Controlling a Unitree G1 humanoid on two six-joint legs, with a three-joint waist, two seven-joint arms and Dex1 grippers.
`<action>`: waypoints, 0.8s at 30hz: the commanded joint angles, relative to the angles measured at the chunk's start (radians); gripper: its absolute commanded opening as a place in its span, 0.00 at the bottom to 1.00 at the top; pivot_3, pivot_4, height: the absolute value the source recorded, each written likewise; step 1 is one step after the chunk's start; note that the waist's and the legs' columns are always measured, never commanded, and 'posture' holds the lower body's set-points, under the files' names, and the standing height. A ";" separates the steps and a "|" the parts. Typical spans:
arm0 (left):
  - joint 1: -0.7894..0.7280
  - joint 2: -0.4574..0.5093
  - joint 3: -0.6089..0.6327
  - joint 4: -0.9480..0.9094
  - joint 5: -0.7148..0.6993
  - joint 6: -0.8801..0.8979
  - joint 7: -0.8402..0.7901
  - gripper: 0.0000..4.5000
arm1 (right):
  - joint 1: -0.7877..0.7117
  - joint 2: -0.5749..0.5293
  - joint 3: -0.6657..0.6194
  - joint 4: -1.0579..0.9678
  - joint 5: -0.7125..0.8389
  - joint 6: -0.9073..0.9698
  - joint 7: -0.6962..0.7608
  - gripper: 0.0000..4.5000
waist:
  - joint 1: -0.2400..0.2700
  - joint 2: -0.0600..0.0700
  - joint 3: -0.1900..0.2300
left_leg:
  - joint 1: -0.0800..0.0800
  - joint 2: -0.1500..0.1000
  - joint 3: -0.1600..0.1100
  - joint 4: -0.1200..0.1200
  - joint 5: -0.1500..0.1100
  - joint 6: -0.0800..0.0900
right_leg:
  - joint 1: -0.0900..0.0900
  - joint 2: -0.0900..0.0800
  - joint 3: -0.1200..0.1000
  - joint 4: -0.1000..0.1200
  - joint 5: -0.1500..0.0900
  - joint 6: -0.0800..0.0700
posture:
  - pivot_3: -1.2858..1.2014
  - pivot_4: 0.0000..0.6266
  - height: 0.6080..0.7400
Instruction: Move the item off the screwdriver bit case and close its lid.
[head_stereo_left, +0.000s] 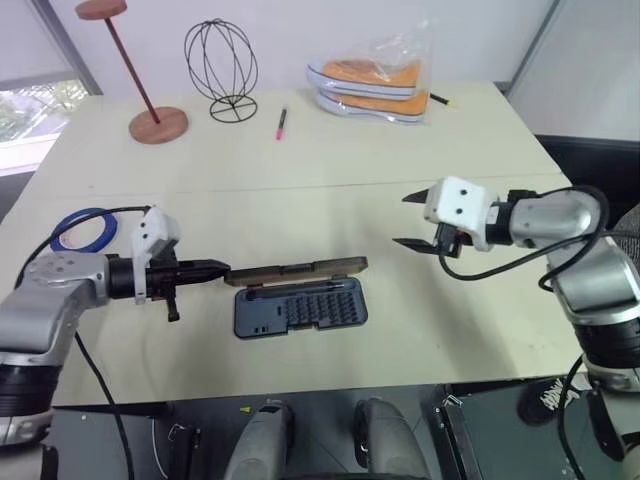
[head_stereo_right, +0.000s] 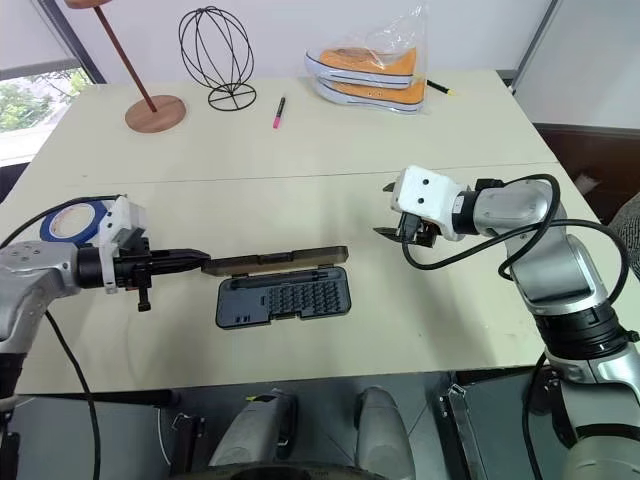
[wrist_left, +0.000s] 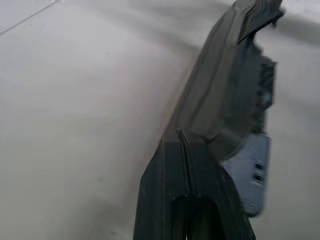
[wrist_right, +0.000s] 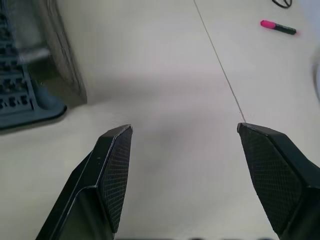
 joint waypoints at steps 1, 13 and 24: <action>0.014 0.016 0.038 -0.085 -0.061 0.047 0.014 0.00 | -0.006 0.016 -0.020 -0.023 0.030 0.013 -0.023 0.77 | -0.001 0.000 0.000 | 0.000 0.000 0.000 0.000 0.000 0.000 | 0.000 0.000 0.000 0.000 0.000 0.000 | 0.52 0.24 1.00; 0.182 0.070 0.038 -0.214 -0.116 0.076 -0.024 0.00 | -0.020 0.070 -0.012 -0.064 0.124 0.163 -0.057 0.77 | -0.001 0.000 0.000 | 0.000 0.000 0.000 0.000 0.000 0.000 | -0.001 0.000 0.002 0.000 0.000 0.000 | 0.52 0.24 1.00; -0.300 -0.055 -0.124 0.201 0.003 -0.018 -0.003 0.00 | -0.074 0.098 -0.069 -0.254 0.549 0.602 0.024 0.77 | -0.001 -0.001 0.000 | -0.002 -0.001 0.001 0.001 0.000 0.001 | -0.001 0.001 -0.001 -0.001 0.001 0.000 | 0.52 0.24 1.00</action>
